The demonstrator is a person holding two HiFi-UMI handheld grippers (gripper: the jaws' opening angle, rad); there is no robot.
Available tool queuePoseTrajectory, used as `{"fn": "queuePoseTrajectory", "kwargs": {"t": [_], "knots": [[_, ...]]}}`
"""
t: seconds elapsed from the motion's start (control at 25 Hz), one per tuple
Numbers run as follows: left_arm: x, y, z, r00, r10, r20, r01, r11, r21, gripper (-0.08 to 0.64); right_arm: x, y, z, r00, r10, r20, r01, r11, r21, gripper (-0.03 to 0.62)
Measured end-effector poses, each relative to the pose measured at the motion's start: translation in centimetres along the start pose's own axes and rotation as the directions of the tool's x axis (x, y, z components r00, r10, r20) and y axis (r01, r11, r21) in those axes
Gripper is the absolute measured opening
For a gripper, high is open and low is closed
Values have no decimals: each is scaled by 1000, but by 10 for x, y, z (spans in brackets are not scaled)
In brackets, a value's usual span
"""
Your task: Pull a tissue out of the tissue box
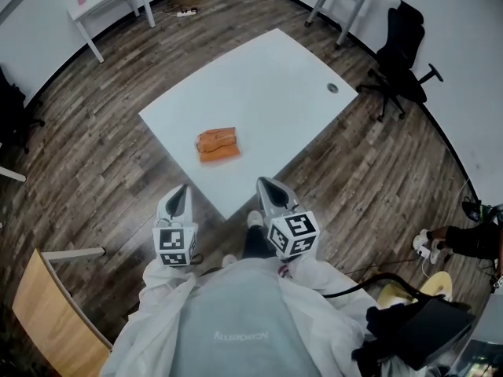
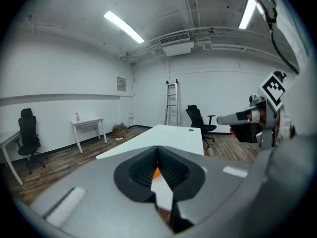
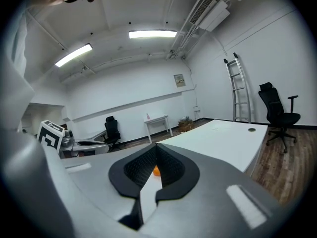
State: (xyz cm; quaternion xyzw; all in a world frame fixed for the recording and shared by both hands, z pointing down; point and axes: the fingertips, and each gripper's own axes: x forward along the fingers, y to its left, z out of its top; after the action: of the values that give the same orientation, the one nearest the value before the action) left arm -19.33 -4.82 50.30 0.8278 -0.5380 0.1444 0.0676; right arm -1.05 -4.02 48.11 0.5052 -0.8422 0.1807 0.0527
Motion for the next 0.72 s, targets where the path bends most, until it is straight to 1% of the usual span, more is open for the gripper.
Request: {"fn": "queuePoseTrajectory", "kwargs": {"t": [0.32,0.52,0.72], "knots": [[41,0,19,999,28,-31,-28,1000,-1,0,32,-34,16,999,39,-33,-39,999,16,2],[60,0,27,997,59,-49,-59,998,-2,0,49,-52,23,996,73,-50,-72,997,21,2],[72,6,31,992,106,-70,-106,994,0,0,69,-63,29,991,117,-62,-116,993,29,2]]}}
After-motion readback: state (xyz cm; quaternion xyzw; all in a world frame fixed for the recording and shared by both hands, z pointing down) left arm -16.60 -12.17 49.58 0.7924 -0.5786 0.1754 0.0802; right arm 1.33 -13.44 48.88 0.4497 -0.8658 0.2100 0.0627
